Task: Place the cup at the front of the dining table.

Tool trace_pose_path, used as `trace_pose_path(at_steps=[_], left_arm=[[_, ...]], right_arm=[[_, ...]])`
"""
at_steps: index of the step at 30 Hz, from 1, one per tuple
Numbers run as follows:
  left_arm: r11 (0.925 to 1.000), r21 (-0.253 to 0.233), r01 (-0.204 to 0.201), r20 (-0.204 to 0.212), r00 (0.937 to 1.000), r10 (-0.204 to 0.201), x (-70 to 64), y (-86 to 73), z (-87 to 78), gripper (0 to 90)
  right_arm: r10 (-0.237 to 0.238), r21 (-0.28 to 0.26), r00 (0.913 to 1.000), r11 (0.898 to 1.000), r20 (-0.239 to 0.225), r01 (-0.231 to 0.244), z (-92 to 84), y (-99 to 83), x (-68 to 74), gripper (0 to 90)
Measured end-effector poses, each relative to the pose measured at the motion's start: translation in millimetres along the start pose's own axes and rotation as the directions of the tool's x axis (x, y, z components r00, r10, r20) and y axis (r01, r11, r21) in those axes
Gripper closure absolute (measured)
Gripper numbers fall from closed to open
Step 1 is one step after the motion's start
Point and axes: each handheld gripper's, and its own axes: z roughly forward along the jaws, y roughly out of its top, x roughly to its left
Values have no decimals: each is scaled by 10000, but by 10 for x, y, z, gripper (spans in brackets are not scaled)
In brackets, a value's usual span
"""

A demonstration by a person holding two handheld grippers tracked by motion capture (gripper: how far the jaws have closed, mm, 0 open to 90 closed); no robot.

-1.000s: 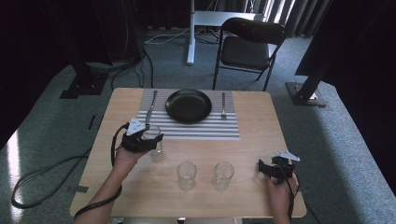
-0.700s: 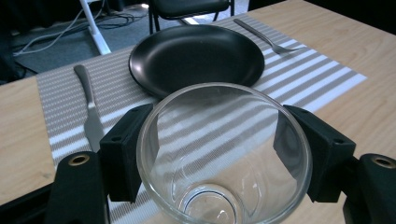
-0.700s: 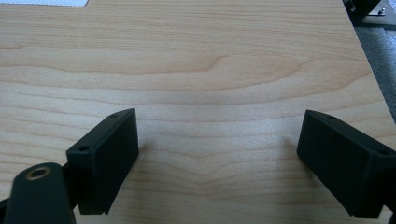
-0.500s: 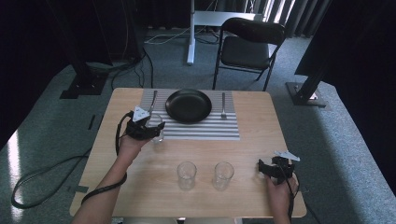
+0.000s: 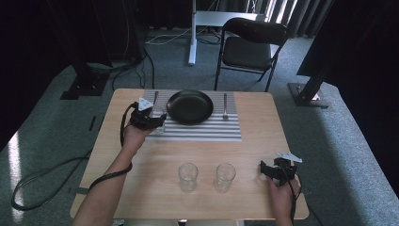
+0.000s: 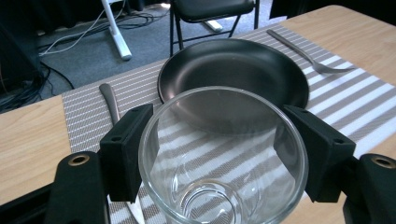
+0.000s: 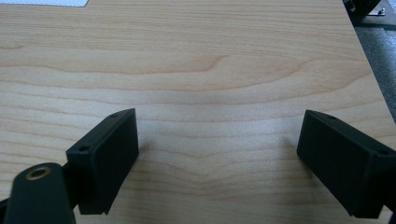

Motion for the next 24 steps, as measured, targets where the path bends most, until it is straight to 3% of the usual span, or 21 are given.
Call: trace_pose_path(at_steps=[11, 20, 24], left_arm=[[9993, 360, 106, -198, 9998, -99, 23, 45, 250, 294], [9984, 258, 493, -443, 9979, -482, 111, 64, 417, 294], [9988, 244, 419, -607, 9973, -403, 116, 10, 503, 294]], right_arm=[[1, -3, 10000, 10000, 1, -1, 0, 0, 0, 121], [5, -3, 10000, 10000, 1, -5, 0, 0, 0, 121], [5, -3, 10000, 10000, -1, -5, 0, 0, 0, 120]])
